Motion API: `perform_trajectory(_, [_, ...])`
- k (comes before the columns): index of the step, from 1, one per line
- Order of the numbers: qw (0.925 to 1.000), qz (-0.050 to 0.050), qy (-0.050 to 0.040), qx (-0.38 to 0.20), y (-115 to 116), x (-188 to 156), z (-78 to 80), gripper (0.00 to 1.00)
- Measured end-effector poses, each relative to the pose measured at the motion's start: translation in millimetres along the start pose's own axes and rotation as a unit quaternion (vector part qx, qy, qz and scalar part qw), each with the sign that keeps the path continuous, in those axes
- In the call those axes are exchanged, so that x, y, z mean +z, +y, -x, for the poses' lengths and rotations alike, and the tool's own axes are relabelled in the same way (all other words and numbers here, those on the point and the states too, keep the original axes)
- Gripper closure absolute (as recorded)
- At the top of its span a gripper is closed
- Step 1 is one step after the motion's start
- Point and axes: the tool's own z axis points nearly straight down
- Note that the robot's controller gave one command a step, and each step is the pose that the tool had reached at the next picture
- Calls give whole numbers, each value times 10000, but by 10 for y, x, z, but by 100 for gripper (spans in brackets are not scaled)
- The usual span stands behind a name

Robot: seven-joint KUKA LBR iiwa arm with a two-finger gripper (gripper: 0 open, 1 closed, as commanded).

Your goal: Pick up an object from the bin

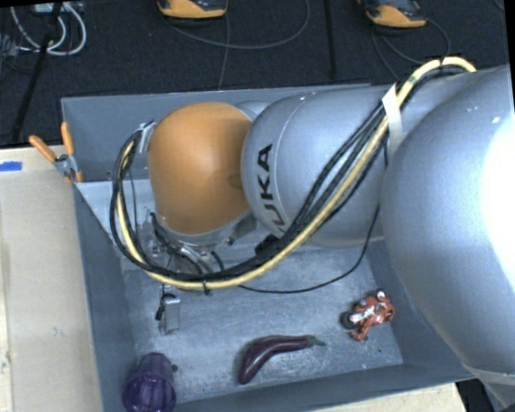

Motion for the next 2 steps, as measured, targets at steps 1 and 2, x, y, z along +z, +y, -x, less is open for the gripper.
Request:
perform_trajectory(1, [10000, 7, -32, 21, -12, -50, 17, 0])
perform_trajectory(2, [9995, -8, -5, -319, -103, -599, -314, 0])
